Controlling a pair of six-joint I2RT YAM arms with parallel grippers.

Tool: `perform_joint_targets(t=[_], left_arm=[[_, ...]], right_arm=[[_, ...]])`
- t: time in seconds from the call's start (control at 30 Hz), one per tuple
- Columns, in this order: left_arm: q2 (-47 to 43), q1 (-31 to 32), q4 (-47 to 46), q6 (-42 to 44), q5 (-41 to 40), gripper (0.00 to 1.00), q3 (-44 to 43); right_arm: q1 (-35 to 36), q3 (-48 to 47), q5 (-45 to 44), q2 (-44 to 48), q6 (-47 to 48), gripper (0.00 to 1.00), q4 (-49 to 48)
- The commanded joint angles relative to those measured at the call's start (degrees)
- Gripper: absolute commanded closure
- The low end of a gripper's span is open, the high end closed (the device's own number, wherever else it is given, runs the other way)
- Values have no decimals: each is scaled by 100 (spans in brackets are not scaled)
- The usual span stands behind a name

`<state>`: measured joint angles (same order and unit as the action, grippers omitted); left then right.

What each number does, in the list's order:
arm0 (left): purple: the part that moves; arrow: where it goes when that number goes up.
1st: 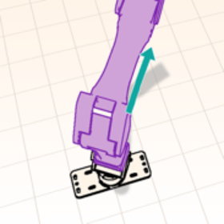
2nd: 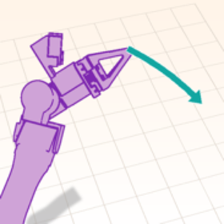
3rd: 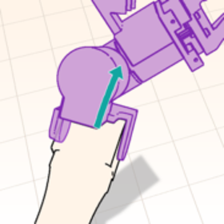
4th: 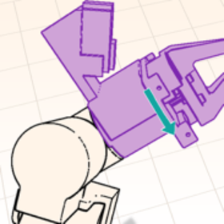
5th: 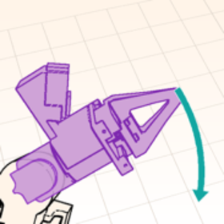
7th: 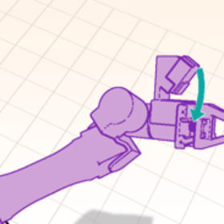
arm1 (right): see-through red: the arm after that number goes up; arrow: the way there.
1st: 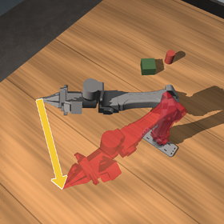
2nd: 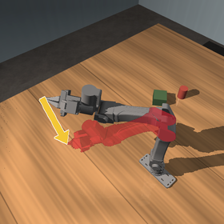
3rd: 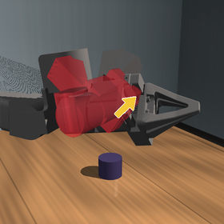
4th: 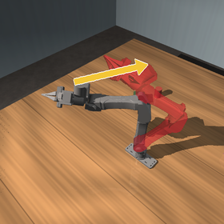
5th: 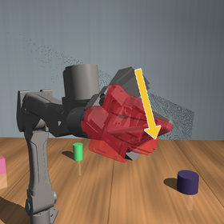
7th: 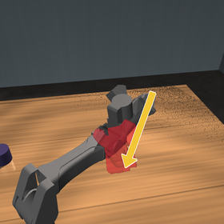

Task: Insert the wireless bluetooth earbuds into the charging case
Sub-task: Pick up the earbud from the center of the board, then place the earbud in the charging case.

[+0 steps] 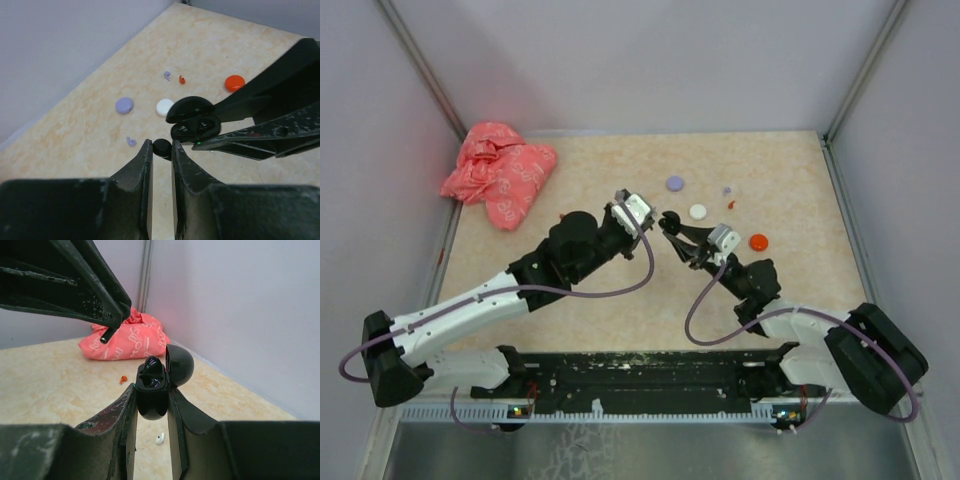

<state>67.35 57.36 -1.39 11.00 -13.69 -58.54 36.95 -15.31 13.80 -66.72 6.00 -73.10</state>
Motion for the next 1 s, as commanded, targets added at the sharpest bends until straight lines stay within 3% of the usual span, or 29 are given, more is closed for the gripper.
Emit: perform_joint_targets(t=[0.0, 0.3, 0.67, 0.97], left_arm=[[-101, 252, -813, 903, 393, 90, 249], [-200, 616, -1460, 1855, 341, 92, 564], [-169, 730, -1566, 2546, -147, 93, 608], [-196, 761, -1452, 2746, -381, 95, 642]], right_arm=[[4, -253, 305, -373, -120, 100, -1185], [166, -467, 482, -771, -146, 100, -1602], [397, -595, 356, -380, 234, 100, -901], [462, -600, 228, -360, 278, 100, -857]])
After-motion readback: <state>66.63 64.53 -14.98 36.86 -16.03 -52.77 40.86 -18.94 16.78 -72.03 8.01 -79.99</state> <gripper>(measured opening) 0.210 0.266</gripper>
